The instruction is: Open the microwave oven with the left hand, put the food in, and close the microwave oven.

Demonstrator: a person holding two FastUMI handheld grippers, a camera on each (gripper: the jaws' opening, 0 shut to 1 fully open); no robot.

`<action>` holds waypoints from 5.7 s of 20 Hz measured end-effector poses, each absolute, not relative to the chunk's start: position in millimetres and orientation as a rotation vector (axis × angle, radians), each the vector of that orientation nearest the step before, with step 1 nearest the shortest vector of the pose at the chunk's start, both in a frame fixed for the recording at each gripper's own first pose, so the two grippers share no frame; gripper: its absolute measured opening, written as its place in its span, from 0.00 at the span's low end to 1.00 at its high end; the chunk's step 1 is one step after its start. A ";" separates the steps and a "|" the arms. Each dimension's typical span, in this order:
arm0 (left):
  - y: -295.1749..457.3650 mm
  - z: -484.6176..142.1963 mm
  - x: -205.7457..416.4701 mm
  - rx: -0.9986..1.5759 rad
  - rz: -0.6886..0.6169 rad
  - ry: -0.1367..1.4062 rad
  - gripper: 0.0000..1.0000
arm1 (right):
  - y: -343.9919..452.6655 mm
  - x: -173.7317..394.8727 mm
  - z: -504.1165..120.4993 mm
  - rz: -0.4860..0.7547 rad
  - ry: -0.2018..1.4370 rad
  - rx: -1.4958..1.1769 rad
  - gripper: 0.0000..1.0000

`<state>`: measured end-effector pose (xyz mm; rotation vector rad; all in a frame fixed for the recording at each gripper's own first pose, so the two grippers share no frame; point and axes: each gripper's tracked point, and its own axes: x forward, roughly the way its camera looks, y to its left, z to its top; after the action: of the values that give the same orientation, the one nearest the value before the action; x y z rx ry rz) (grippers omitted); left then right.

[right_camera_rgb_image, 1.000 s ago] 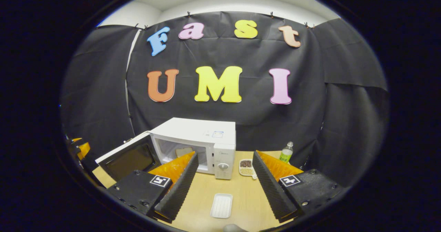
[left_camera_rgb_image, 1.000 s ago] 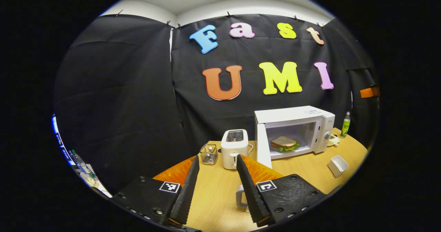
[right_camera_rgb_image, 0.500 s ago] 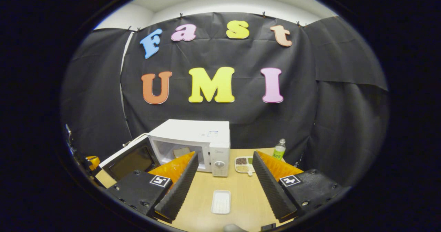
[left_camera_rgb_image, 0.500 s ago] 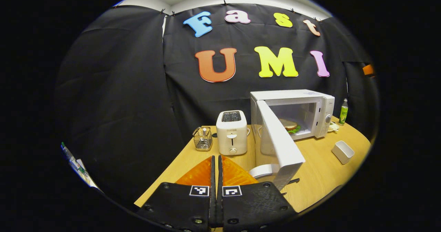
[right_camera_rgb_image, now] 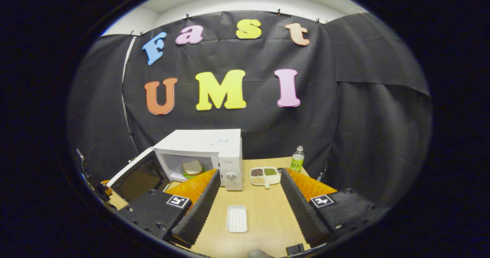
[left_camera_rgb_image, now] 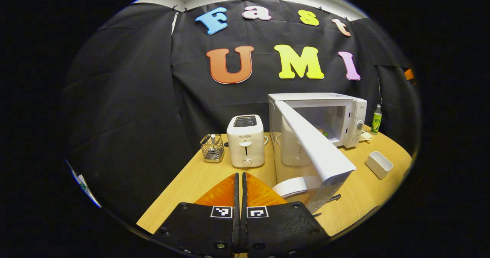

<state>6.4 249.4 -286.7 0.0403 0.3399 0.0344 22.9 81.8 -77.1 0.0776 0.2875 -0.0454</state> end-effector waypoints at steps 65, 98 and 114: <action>-126.6 -270.9 232.3 0.021 -0.227 0.295 0.00 | -62.5 98.1 -107.8 -0.042 0.363 0.122 1.00; 35.4 -55.5 -8.4 0.031 -0.087 0.098 0.96 | -8.7 -12.0 -20.4 -0.066 0.066 0.043 1.00; 83.4 -16.7 -47.3 -0.018 -0.026 0.016 0.96 | 27.0 -44.8 -6.6 -0.052 0.046 0.048 1.00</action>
<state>-47.3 83.4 -16.7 -0.0179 0.0161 -0.0262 -44.8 27.0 -6.6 0.0478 0.0455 -0.0517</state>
